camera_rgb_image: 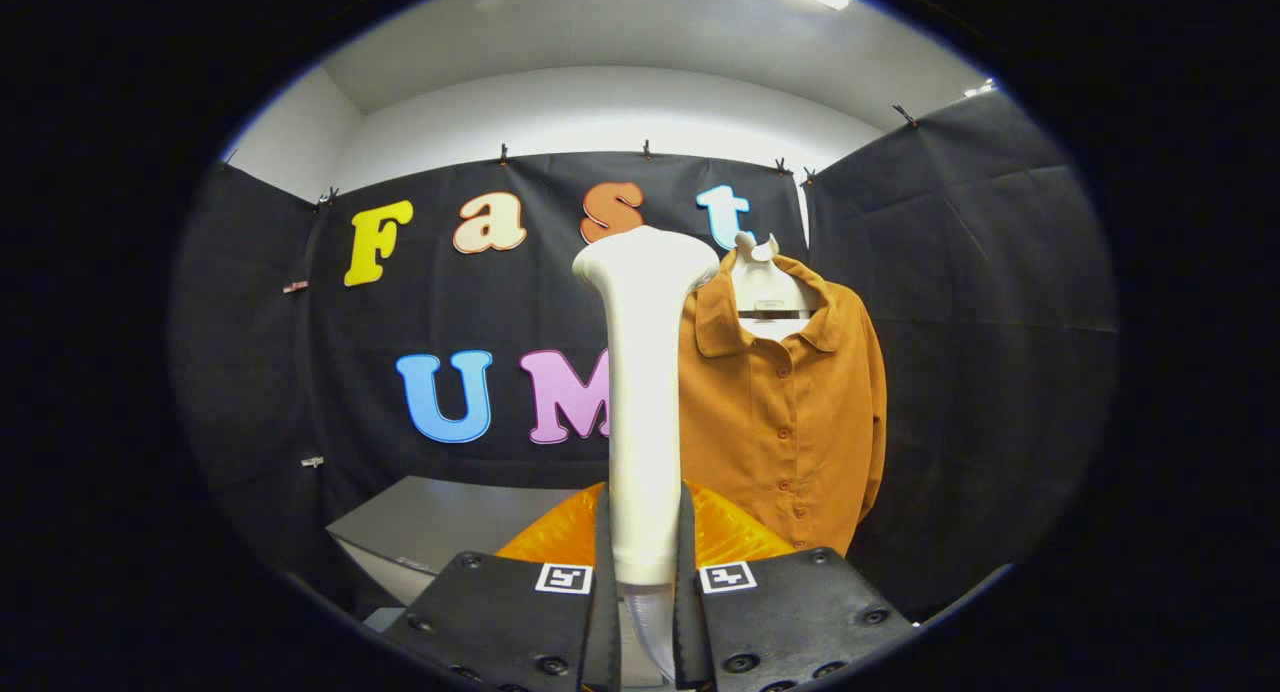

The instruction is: Iron the clothes twice with a garment steamer, once on the left side and once on the right side.

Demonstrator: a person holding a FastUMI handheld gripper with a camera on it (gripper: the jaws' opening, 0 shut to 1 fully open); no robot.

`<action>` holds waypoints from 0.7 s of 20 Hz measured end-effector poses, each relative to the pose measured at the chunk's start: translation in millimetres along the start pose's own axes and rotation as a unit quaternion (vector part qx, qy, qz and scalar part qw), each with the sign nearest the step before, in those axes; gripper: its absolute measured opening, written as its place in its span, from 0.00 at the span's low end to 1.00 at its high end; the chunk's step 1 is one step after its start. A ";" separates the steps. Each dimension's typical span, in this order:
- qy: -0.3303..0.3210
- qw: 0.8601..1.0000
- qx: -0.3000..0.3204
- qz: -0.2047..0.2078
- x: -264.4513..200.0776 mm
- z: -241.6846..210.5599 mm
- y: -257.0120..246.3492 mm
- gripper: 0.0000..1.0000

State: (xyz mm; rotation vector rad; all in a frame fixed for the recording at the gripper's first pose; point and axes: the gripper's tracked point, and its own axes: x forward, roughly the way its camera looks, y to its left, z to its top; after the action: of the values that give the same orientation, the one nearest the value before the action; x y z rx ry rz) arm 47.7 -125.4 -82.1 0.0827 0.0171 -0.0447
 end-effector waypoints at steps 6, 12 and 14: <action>-0.011 1.000 -0.004 0.010 -22.2 1.4 35.4 0.24; -0.022 1.000 0.006 0.019 -34.2 1.7 42.4 0.24; -0.024 0.999 0.003 0.027 -36.9 3.2 44.9 0.24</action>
State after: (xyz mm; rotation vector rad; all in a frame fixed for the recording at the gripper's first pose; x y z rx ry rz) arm 12.9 -79.3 -74.6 0.0881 -0.0331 0.0071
